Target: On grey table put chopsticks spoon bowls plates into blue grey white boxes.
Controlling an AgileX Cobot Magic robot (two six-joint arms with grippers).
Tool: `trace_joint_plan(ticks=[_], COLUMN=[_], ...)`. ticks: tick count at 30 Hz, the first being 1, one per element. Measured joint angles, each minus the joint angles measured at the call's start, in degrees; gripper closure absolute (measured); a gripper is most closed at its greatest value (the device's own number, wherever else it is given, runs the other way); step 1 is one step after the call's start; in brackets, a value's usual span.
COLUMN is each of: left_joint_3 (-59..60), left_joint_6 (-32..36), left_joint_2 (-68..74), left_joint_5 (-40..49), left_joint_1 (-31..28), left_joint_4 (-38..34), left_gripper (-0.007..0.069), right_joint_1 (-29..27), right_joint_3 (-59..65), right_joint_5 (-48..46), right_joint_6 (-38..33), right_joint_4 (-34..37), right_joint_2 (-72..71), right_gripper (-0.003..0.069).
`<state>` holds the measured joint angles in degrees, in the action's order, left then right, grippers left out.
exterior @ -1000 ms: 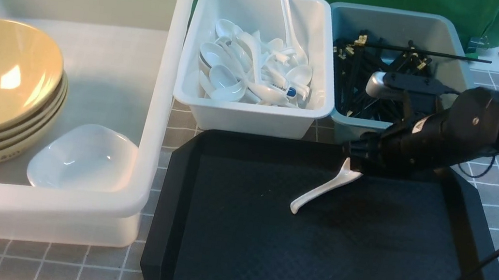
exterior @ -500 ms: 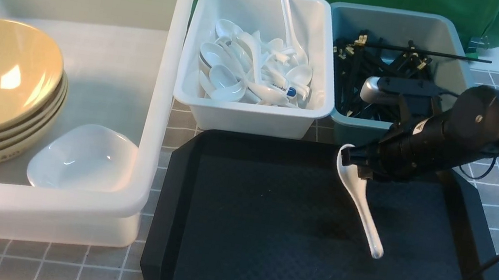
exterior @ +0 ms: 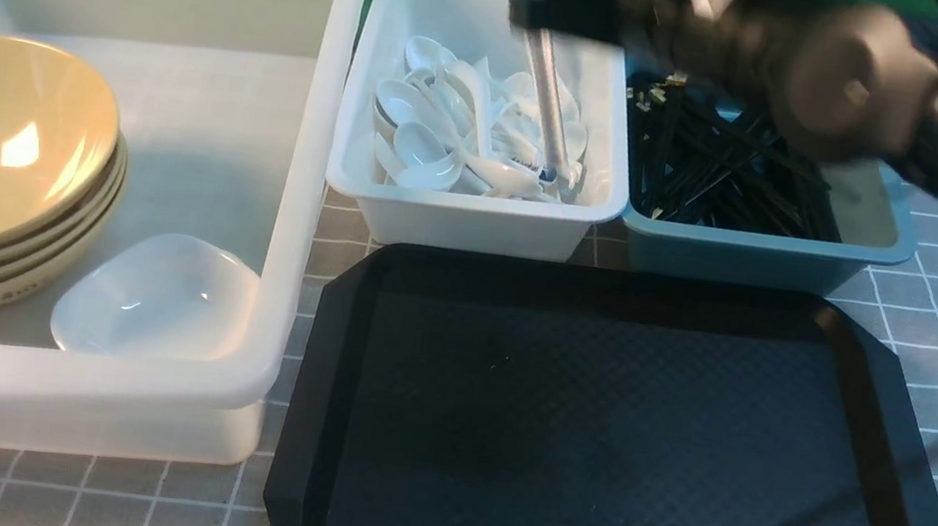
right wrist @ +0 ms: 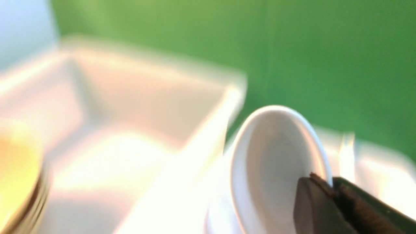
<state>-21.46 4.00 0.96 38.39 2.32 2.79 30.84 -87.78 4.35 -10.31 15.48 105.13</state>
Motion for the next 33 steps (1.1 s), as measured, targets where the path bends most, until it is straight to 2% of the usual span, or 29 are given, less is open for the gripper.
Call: trace_joint_plan(ticks=[1,3,4,5,6,7,8,9,11,12,14,15,16,18,22,26,27,33], left_joint_3=[0.00,0.00,0.00,0.00,0.00,0.00,0.00,0.00,0.00,0.00,0.00,0.00,0.00,0.00,0.00,0.00,0.00,0.00], left_joint_6=[0.00,0.00,0.00,0.00,0.00,0.00,0.00,0.00,0.00,0.00,0.00,0.00,0.00,0.00,0.00,0.00,0.00,0.00], left_joint_2=[0.00,0.00,0.00,0.00,0.00,0.00,0.00,0.00,0.00,0.00,0.00,0.00,0.00,0.00,0.00,0.00,0.00,0.00], left_joint_5=[0.00,0.00,0.00,0.00,0.00,0.00,0.00,0.00,0.00,0.00,0.00,0.00,0.00,0.00,0.00,0.00,0.00,0.00], left_joint_1=[0.00,0.00,0.00,0.00,0.00,0.00,0.00,0.00,0.00,0.00,0.00,0.00,0.00,0.00,0.00,0.00,0.00,0.00], left_joint_4=[0.00,0.00,0.00,0.00,0.00,0.00,0.00,0.00,0.00,0.00,0.00,0.00,0.00,0.00,0.00,0.00,0.00,0.00], left_gripper=[0.0636,0.0636,0.0636,0.0636,0.0636,0.0636,0.0636,0.0636,0.0636,0.0636,0.0636,0.0636,0.0636,0.0636,0.0636,0.0636,0.0636,0.0636], right_joint_1=[-0.06,-1.21,-1.39,-2.21,-2.38,-2.99,-3.34,-3.34,-3.60,-3.60,-3.60,-3.60,-3.60,-3.60,-3.60,-3.60,-3.60,-3.60], right_joint_3=[-0.68,-9.82,-10.42,-15.17,-15.63,-18.97,-20.92,-20.92,-25.22,-26.12,-26.38,-26.38,-25.37,-21.36,-12.71,4.08,4.89,28.68], right_joint_5=[-0.11,-6.36,-7.12,-15.35,-16.41,-25.37,-31.40,-31.40,-46.86,-52.28,-60.90,-61.55,-64.88,-65.65,-63.32,-56.54,-56.54,-43.18], right_joint_6=[0.01,-0.14,-0.14,-0.20,-0.27,-1.67,-3.18,-3.18,-6.27,-7.89,-10.28,-10.47,-11.21,-11.59,-11.37,-8.50,-8.43,-7.50], right_joint_4=[0.00,0.00,0.00,0.00,0.00,-0.26,-0.43,-0.43,-1.57,-2.69,-4.07,-4.27,-4.83,-5.21,-5.21,-7.99,-8.19,-9.66], right_joint_2=[0.47,7.03,7.42,10.24,10.44,11.36,11.40,11.40,9.50,7.58,3.87,3.41,-0.40,-6.69,-14.44,-25.23,-25.23,-41.81], right_gripper=[0.0560,0.0454,0.0434,0.0358,0.0341,0.0293,0.0285,0.0285,0.0337,0.0398,0.0508,0.0531,0.0594,0.0624,0.0624,0.0624,0.0624,0.0624])
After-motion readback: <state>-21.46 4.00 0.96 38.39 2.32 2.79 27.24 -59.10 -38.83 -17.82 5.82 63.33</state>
